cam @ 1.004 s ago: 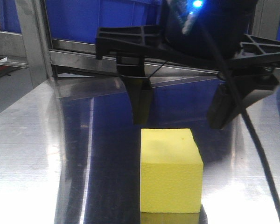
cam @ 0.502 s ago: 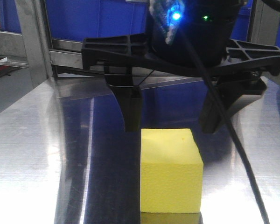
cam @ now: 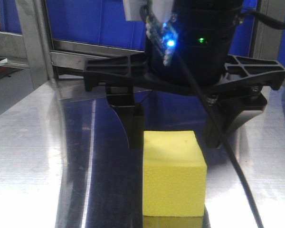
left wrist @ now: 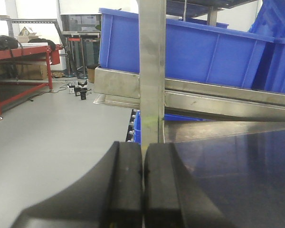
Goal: Place yellow foam block on left shelf second layer
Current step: 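Move the open right gripper down over the yellow foam block, then lower the right gripper around the block and close on it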
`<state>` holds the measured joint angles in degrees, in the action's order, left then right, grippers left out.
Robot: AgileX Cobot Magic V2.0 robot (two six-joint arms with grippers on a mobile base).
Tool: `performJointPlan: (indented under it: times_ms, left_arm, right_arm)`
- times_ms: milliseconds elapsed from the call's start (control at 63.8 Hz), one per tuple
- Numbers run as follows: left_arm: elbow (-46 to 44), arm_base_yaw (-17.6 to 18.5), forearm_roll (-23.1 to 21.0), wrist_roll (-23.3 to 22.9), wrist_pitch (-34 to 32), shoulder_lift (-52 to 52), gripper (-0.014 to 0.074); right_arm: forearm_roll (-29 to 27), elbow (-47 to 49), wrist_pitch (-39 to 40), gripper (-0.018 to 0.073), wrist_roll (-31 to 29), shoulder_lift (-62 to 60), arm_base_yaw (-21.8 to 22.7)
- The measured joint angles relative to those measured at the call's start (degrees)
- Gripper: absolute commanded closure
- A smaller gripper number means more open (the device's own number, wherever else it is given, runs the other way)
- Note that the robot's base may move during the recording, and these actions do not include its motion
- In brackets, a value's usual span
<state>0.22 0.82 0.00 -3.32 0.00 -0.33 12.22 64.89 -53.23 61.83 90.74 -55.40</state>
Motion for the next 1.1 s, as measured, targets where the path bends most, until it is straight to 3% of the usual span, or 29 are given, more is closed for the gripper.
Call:
performJointPlan:
  times_ms: [1098]
  left_arm:
    - [0.0, 0.0, 0.0, 0.0, 0.0, 0.0, 0.0472]
  right_arm:
    - [-1.82, -2.22, 3.34, -0.0073, 1.39, 4.22, 0.0]
